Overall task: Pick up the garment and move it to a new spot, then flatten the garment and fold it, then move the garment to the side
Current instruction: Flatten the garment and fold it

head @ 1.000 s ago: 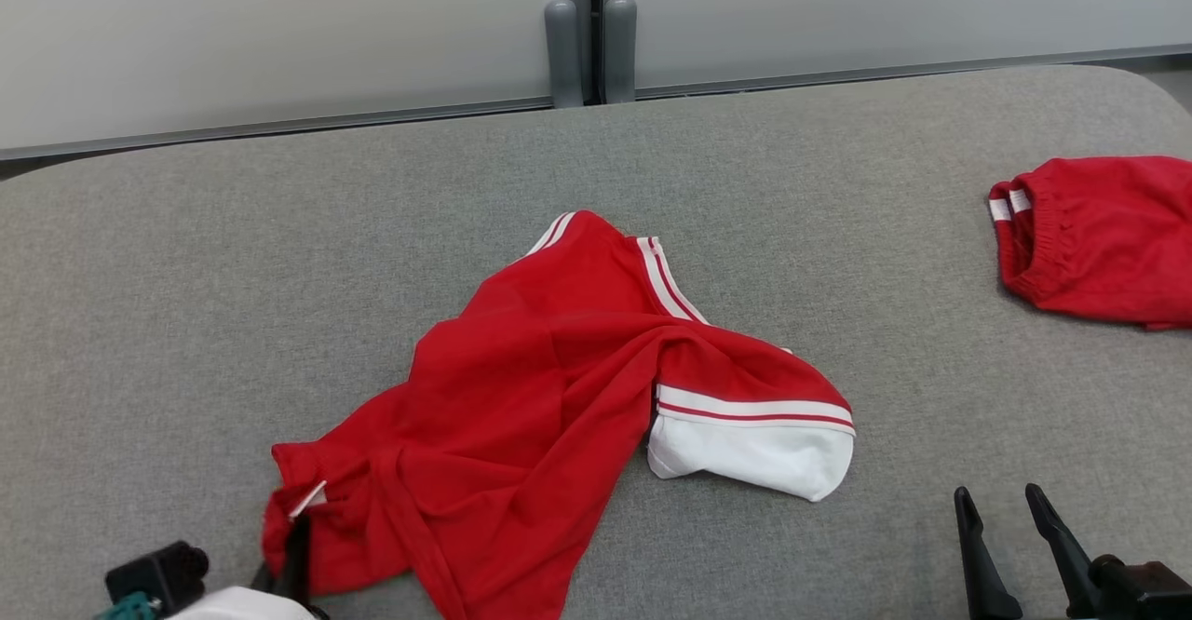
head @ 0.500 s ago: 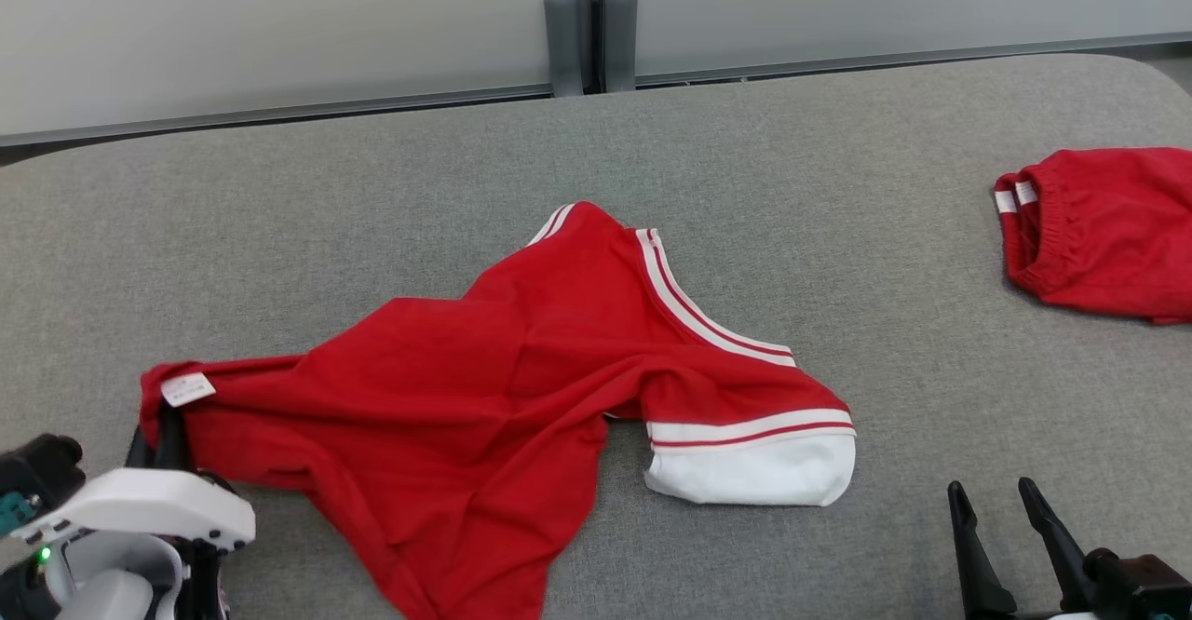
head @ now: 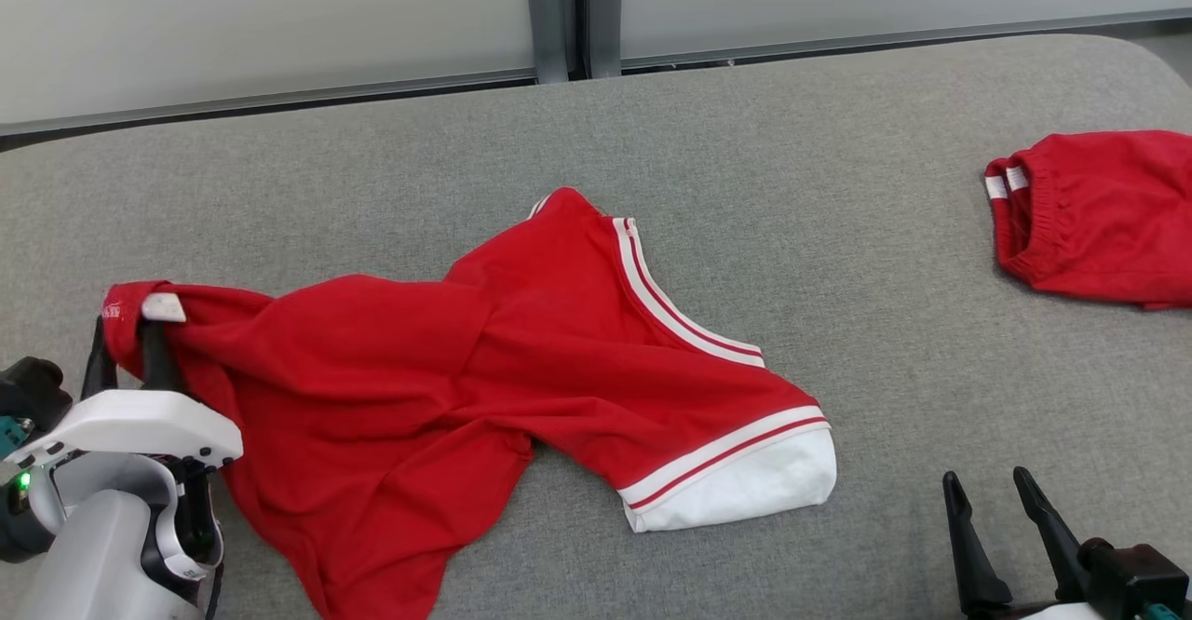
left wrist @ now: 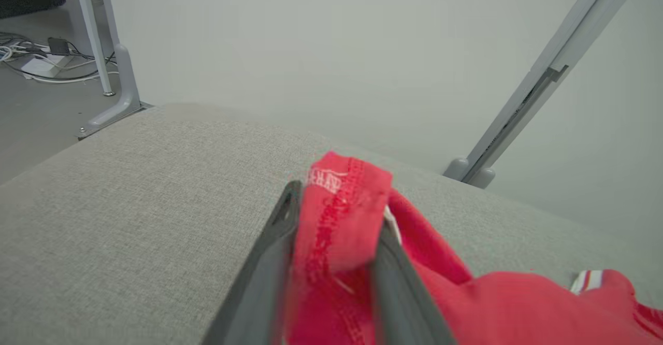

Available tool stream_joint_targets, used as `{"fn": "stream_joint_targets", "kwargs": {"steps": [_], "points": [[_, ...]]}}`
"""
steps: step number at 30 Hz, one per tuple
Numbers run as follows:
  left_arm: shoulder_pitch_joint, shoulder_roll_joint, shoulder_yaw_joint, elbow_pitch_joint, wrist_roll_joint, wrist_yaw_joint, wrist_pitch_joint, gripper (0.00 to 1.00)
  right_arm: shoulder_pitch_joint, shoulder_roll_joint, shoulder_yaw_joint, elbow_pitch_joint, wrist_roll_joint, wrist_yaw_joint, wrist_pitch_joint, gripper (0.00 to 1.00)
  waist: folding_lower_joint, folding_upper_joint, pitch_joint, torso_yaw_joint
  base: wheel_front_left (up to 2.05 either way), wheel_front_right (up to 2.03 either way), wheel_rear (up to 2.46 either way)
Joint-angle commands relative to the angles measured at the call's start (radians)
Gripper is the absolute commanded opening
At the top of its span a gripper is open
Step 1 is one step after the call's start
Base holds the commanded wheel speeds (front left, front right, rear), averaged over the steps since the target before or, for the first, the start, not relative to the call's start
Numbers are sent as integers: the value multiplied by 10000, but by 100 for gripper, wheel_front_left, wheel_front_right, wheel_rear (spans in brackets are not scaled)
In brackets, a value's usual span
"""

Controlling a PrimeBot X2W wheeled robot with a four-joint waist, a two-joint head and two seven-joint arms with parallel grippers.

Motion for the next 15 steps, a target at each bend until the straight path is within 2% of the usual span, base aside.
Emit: {"fn": "stream_joint_targets", "kwargs": {"steps": [1,5,9,15], "points": [[75,-33,172,164,166,-144,1,100,64,-45,-42,30,-33,-3,1,100,0,0,-44,-40,0,0,0],[666,-248,433,7,256,-134,1,100,182,-45,-89,27,14,-3,-1,100,0,0,-148,-48,0,0,0],[1926,-629,682,-874,298,-28,0,100,376,-45,-166,25,82,-3,-1,100,0,0,-342,47,0,0,0],[3962,-1128,11,-2884,156,142,598,100,467,-47,-138,17,33,-3,-1,100,0,0,-584,308,0,0,0]]}}
